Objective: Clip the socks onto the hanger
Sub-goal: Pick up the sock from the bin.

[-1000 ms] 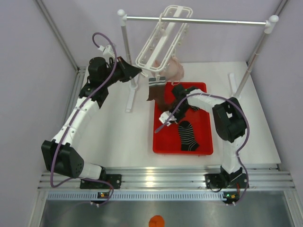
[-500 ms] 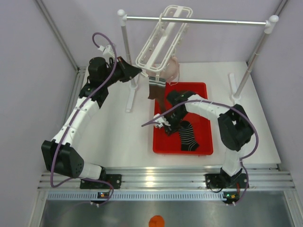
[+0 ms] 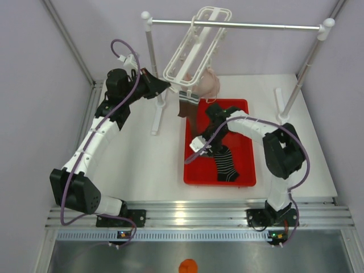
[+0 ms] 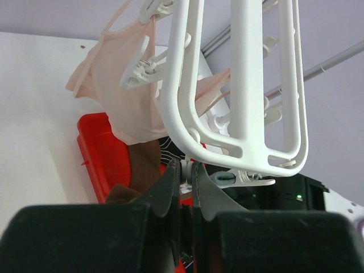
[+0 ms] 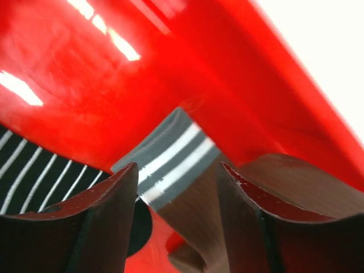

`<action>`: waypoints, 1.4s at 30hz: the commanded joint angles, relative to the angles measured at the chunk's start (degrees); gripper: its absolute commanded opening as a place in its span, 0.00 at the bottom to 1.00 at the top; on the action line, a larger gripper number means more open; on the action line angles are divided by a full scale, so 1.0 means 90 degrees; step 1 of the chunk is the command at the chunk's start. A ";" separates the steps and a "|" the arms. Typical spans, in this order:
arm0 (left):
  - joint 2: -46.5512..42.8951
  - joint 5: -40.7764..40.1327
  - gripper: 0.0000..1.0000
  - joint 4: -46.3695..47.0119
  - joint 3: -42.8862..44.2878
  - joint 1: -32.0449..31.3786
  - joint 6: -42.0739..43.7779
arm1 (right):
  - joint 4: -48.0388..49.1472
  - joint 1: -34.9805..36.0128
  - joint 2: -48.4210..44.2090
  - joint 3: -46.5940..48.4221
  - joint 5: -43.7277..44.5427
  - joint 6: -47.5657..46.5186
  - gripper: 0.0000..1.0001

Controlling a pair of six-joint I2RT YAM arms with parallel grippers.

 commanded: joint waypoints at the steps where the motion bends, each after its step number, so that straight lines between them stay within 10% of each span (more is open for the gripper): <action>1: 0.0017 0.0173 0.00 0.0056 -0.0032 0.0039 -0.0024 | -0.0010 0.0028 0.0553 0.0339 0.0464 -0.0611 0.58; 7: 0.0076 0.0173 0.00 0.0016 0.0057 0.0049 -0.0033 | -0.0498 0.0048 0.1325 0.0672 0.0914 -0.0240 0.67; 14: 0.0144 0.0192 0.00 0.0085 0.0017 0.0049 -0.0112 | -0.0879 0.0262 0.1550 0.0818 0.1120 -0.0103 0.12; 20: 0.0105 0.0202 0.00 0.0065 -0.0031 0.0059 -0.0072 | -0.0958 0.0253 0.1113 0.0917 0.0525 0.0472 0.00; 33: 0.0086 0.0261 0.00 0.0339 -0.0226 0.0059 -0.0258 | 0.2524 0.0262 -0.1729 0.0127 -0.1888 0.7080 0.00; 42: 0.0056 0.0329 0.00 0.0583 -0.0256 0.0059 -0.0278 | 0.6032 0.0634 -0.2356 -0.0265 -0.0582 1.1458 0.00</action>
